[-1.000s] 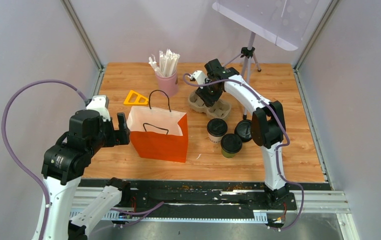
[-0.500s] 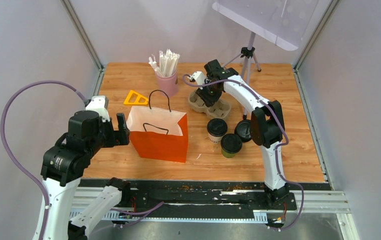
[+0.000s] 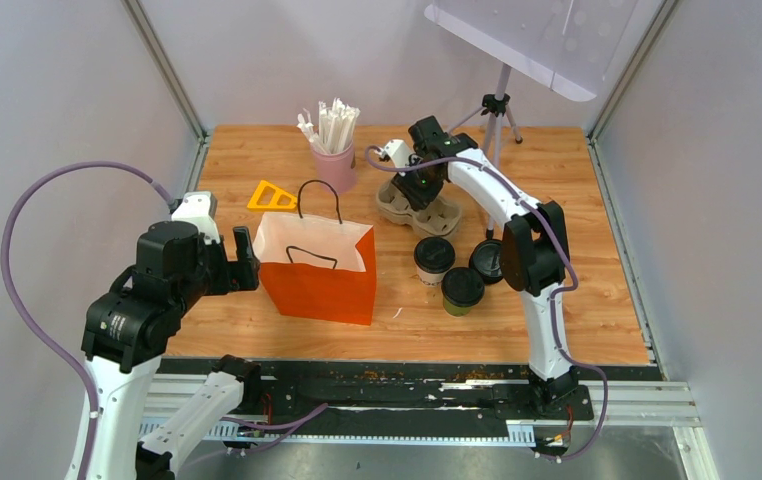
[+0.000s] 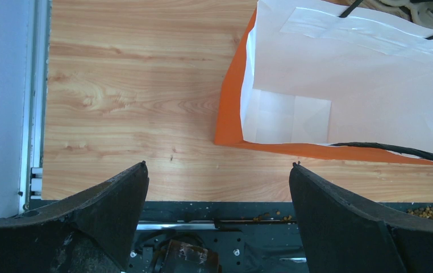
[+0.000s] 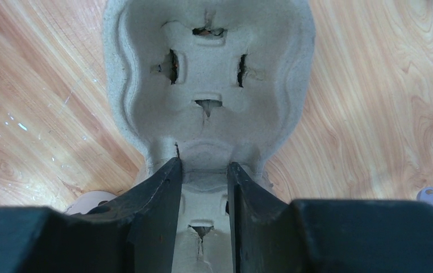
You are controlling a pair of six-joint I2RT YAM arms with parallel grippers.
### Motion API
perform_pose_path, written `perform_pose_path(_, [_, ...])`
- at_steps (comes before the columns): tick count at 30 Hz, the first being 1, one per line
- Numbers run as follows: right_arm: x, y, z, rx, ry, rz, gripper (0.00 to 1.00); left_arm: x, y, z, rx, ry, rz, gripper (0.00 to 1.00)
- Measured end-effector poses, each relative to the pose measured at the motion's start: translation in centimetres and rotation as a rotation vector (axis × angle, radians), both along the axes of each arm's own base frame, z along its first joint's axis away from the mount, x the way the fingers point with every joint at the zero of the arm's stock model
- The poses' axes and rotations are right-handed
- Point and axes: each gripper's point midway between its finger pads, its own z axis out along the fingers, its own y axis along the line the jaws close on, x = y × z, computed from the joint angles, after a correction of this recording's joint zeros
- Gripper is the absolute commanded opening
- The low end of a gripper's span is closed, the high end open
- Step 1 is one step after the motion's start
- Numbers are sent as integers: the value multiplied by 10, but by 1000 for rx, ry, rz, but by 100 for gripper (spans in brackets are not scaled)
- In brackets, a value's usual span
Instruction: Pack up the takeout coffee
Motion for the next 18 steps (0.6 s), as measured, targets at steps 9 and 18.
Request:
perform_pose_path(9, [5,1,8,4,-23,-4,31,-1,0,0,-1,-2,-1,100])
perform_pose_path(18, [3,-1,47,38,-78,-30,31,0,0,0,-4,-1,0,100])
